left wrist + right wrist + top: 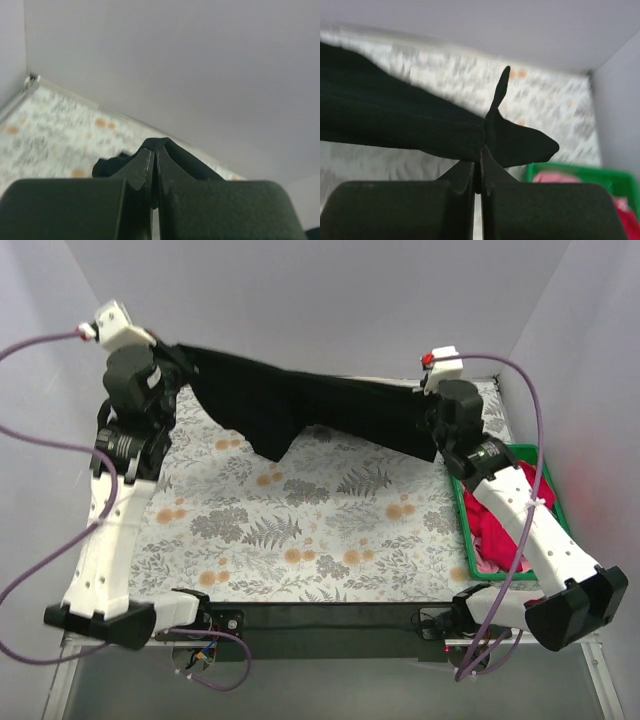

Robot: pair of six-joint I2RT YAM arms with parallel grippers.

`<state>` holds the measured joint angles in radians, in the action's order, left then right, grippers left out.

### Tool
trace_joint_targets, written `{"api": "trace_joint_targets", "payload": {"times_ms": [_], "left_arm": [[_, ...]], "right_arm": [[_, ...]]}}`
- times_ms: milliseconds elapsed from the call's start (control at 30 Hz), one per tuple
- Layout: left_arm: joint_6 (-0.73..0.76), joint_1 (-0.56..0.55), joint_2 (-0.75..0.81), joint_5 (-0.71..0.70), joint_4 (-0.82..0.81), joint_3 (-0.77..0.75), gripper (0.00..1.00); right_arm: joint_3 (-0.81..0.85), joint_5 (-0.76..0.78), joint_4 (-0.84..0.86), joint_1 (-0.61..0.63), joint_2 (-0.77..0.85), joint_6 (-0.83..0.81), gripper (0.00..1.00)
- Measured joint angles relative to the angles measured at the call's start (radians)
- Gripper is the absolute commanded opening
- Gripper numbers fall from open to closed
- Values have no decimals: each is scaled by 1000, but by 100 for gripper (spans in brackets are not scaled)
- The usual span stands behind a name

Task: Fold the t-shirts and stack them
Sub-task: Flatten the tshirt out

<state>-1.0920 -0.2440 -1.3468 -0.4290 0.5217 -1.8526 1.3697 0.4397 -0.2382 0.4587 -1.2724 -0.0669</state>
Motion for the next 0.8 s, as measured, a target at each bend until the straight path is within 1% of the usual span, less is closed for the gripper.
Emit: {"api": "trace_joint_targets", "payload": {"times_ms": [67, 167, 200, 267, 300, 400, 500, 567, 633, 700, 800], "left_arm": [[-47, -2, 148, 0, 12, 196, 0], [-140, -2, 352, 0, 58, 464, 0], [-175, -3, 415, 0, 88, 548, 0], [-228, -4, 515, 0, 137, 683, 0], [-254, -3, 560, -1, 170, 747, 0], [-326, 0, 660, 7, 251, 886, 0], [-376, 0, 706, 26, 303, 967, 0], [-399, 0, 709, 36, 325, 993, 0], [-414, 0, 707, 44, 339, 1003, 0], [-424, 0, 707, 48, 340, 1006, 0], [-430, 0, 708, 51, 339, 1006, 0]], "right_arm": [[-130, -43, -31, 0, 53, 50, 7], [-352, -147, -89, 3, 105, 161, 13], [-430, -187, -114, 5, 120, 205, 23], [-575, -250, -171, 8, 154, 292, 35], [-641, -270, -202, 6, 181, 329, 43], [-762, -302, -308, 0, 262, 413, 50], [-777, -298, -337, -8, 300, 468, 51], [-776, -281, -328, -19, 294, 494, 48], [-774, -269, -318, -34, 266, 514, 47], [-771, -261, -299, -46, 219, 526, 43], [-769, -273, -251, -49, 147, 537, 41]]}}
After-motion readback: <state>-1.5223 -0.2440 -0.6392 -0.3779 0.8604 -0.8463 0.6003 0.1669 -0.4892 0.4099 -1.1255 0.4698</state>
